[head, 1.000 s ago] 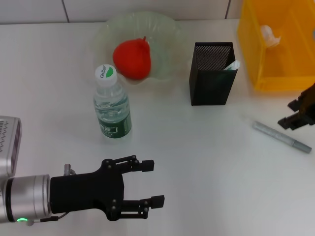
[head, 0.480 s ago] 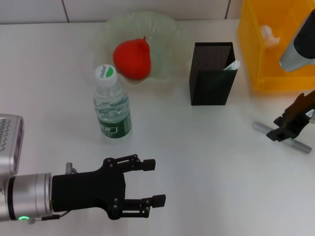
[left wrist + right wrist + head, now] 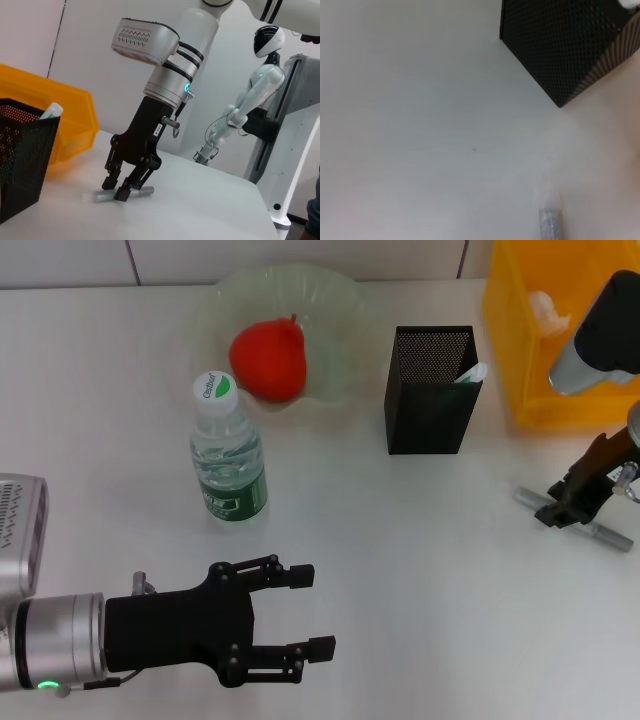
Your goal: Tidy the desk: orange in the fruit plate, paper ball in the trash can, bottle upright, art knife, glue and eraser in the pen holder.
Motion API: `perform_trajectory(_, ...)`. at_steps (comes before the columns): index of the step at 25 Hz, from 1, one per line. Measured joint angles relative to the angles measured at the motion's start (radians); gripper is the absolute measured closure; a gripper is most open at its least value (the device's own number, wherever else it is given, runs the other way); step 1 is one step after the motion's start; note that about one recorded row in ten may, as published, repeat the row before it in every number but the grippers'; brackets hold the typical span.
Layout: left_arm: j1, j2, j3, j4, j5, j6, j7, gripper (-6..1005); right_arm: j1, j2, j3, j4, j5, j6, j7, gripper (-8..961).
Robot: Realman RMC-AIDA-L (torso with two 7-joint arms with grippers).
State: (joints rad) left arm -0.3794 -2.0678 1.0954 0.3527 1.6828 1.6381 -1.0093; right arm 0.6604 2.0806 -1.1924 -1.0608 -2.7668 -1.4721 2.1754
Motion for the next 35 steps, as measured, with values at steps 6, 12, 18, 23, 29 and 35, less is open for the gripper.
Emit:
perform_trajectory(6,0.001,0.0,0.001,0.0,0.0,-0.002,0.0,170,0.001,0.002,-0.016,0.01,0.002,0.017,0.001,649)
perform_trajectory(12,0.002,0.0,0.0,0.0,0.0,-0.003,0.0,170,-0.003,0.002,-0.013,0.004,0.009,0.019,-0.004,791)
perform_trajectory(18,0.005,0.001,0.0,0.0,-0.003,-0.002,0.0,170,-0.036,-0.001,0.028,-0.071,0.056,-0.017,-0.019,815)
perform_trajectory(23,0.003,0.003,0.0,0.005,-0.005,0.004,-0.01,170,-0.133,-0.006,0.359,-0.267,0.335,-0.129,-0.174,814)
perform_trajectory(29,0.001,0.002,0.0,0.006,-0.005,0.006,-0.014,170,-0.194,-0.008,0.513,-0.25,0.678,-0.101,-0.281,814)
perform_trajectory(35,-0.004,-0.001,0.002,0.002,-0.005,0.004,-0.008,170,-0.209,0.002,0.498,-0.002,1.018,0.022,-0.504,818)
